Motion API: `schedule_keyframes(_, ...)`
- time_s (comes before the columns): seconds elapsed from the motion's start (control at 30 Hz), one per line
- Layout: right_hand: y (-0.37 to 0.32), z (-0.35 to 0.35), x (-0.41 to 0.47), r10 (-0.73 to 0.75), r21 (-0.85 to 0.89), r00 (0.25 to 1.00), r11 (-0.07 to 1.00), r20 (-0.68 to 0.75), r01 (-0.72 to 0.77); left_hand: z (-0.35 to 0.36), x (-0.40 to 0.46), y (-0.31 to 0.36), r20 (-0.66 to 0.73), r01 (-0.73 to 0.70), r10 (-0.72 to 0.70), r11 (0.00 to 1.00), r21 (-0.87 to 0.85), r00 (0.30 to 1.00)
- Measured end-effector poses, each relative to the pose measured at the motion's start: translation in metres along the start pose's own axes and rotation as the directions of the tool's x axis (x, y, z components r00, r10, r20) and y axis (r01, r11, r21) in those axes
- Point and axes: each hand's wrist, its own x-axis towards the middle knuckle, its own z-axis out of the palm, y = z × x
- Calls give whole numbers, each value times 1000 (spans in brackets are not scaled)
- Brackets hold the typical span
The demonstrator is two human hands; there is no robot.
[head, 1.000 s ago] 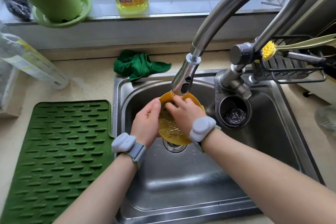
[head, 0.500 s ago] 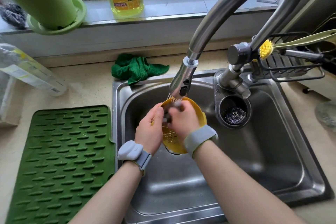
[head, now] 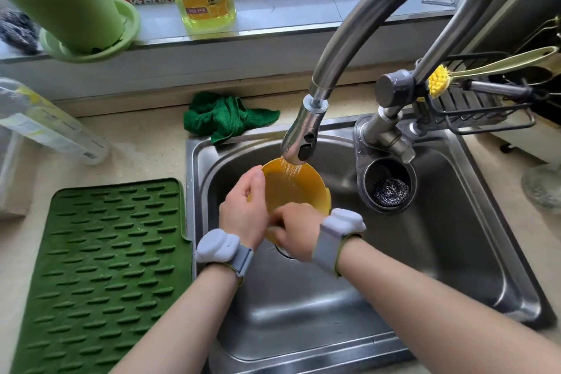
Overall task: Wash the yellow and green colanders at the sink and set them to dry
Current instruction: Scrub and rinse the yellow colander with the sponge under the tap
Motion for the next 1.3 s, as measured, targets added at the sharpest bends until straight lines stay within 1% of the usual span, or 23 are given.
schedule_keyframes(0.07, -15, -10, -4, -52, 439, 988, 891, -143, 110, 5, -4, -8, 31, 3, -3, 1000, -14, 1000)
schedule_keyframes(0.1, -17, -21, -3, 50, 669, 979, 737, -196, 96, 5, -6, -11, 50, 11, -9, 999, -39, 999)
schedule_keyframes(0.13, -16, -28, -1, 192, 866, 962, 494, -193, 75, 5, -8, -14, 71, 20, -15, 998, -67, 997)
schedule_keyframes(0.17, -13, -32, 3, 310, 970, 940, 234, -140, 68, 5, -9, -14, 88, 14, -6, 995, -94, 996)
schedule_keyframes(0.2, -11, -29, 4, 382, 995, 919, 44, -95, 85, 5, -11, -13, 101, 16, -5, 994, -113, 995)
schedule_keyframes(0.23, -11, -23, 6, 413, 996, 908, -18, -69, 84, 5, -11, -11, 108, 22, -8, 992, -121, 994)
schedule_keyframes(0.27, -11, -13, 6, 404, 998, 913, 47, -60, 45, 4, -10, -9, 115, 35, -20, 991, -129, 993)
schedule_keyframes(0.33, -14, 0, 3, 268, 947, 962, 317, -39, -50, 3, -8, -10, 120, 68, -54, 991, -112, 991)
schedule_keyframes(0.37, -14, -2, 2, 257, 929, 965, 366, -52, -47, 3, -6, -11, 133, 82, -69, 992, -94, 989)
schedule_keyframes(0.43, -9, -12, 9, 385, 960, 912, 277, -142, 32, 1, -4, -11, 167, 110, -95, 990, -85, 981)
schedule_keyframes(0.47, -7, -17, 10, 472, 955, 860, 292, -194, 55, 1, -4, -11, 174, 121, -105, 989, -85, 979)
schedule_keyframes(0.5, -5, -19, 11, 496, 915, 828, 399, -261, 50, 1, -2, -11, 170, 129, -114, 988, -80, 979)
schedule_keyframes(0.57, -10, -20, 6, 342, 759, 879, 650, -332, 34, 0, -1, -8, 156, 124, -112, 990, -71, 981)
schedule_keyframes(0.6, -12, -18, 4, 265, 704, 902, 708, -341, 58, 0, 0, -7, 152, 119, -107, 991, -69, 983)
schedule_keyframes(0.7, -9, -31, 6, 343, 720, 835, 688, -431, 89, -1, 1, -8, 144, 107, -95, 991, -80, 985)
schedule_keyframes(0.73, -8, -34, 4, 315, 631, 810, 771, -494, 85, -1, 1, -8, 135, 112, -101, 991, -76, 986)
schedule_keyframes(0.8, -10, -29, 3, 61, 359, 848, 920, -527, 157, 0, 1, -7, 118, 117, -111, 992, -52, 987)
schedule_keyframes(0.87, -15, -22, 2, -218, 73, 859, 957, -464, 282, -2, 0, -7, 120, 114, -110, 993, -29, 987)
schedule_keyframes(0.97, 0, -24, 13, -549, -479, 703, 814, -452, 328, -6, 0, -11, 119, 110, -105, 993, -35, 987)
schedule_keyframes(1.07, 21, -32, 17, -579, -756, 743, 636, -335, 155, -8, 0, -10, 71, 63, -59, 996, -59, 996)
schedule_keyframes(1.17, 28, -33, 7, -446, -758, 838, 649, -314, 61, -12, 2, -5, 0, 39, -39, 999, -25, 999)
schedule_keyframes(1.23, 24, -24, -1, -248, -585, 962, 799, -110, 139, -16, 1, -1, -53, 46, -46, 999, 17, 998)
schedule_keyframes(1.3, 19, -15, -9, -138, -429, 985, 887, 100, 168, -18, -1, -2, -62, 33, -31, 999, 35, 998)
